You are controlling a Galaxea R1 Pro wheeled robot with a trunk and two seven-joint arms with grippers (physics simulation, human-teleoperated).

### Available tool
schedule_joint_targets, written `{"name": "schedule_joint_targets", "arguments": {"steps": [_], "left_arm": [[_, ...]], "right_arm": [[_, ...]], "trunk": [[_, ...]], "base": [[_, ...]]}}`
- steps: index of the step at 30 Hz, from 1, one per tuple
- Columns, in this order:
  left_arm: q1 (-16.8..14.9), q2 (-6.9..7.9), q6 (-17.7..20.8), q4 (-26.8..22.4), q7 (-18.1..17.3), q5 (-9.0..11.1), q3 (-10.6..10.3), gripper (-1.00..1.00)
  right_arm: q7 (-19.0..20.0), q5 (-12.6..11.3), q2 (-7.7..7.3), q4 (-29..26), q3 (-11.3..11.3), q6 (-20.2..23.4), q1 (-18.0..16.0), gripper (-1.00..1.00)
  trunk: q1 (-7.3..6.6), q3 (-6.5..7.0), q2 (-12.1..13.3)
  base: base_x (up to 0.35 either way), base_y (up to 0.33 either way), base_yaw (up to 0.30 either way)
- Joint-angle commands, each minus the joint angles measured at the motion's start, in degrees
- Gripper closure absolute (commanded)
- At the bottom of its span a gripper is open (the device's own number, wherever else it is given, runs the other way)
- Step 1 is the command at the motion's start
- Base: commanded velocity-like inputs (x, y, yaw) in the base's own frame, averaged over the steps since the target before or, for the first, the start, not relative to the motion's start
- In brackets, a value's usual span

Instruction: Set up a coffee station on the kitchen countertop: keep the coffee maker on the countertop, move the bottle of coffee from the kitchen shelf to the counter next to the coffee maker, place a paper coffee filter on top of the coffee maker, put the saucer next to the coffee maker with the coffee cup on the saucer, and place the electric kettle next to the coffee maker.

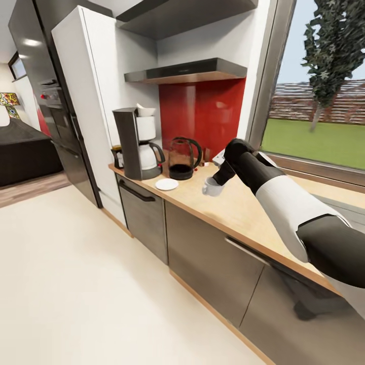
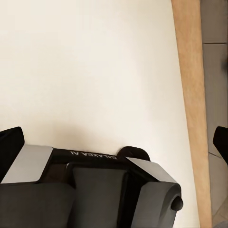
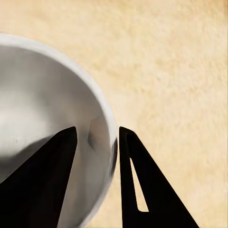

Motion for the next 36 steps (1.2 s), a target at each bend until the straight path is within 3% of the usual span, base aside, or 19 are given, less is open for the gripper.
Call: {"name": "schedule_joint_targets", "arguments": {"steps": [1, 9, 15, 22, 36], "left_arm": [[0.0, 0.02, 0.5, -0.1, -0.1, 0.6, -0.3, -1.00], [0.0, 0.02, 0.5, -0.1, -0.1, 0.6, -0.3, -1.00], [0.0, 0.02, 0.5, -0.1, -0.1, 0.6, -0.3, -1.00], [0.0, 0.02, 0.5, -0.1, -0.1, 0.6, -0.3, -1.00], [0.0, 0.02, 0.5, -0.1, -0.1, 0.6, -0.3, -1.00]], "right_arm": [[0.6, 0.6, 0.01, 0.0, 0.1, 0.1, -0.1, 1.00], [0.6, 0.6, 0.02, 0.0, 0.1, 0.1, -0.1, 1.00], [0.6, 0.6, 0.02, 0.0, 0.1, 0.1, -0.1, 1.00], [0.6, -2.1, 0.02, 0.0, 0.2, 0.1, -0.1, 1.00], [0.6, -2.7, -0.01, 0.0, 0.2, 0.1, -0.1, 1.00]], "trunk": [[0.02, -0.06, 0.0], [0.02, -0.06, 0.0], [0.02, -0.06, 0.0], [0.02, -0.06, 0.0], [0.02, -0.06, 0.0]], "base": [[0.248, 0.268, 0.000], [0.198, 0.260, -0.017], [0.030, 0.057, -0.221], [0.015, 0.063, -0.226], [0.102, 0.271, -0.022]]}}
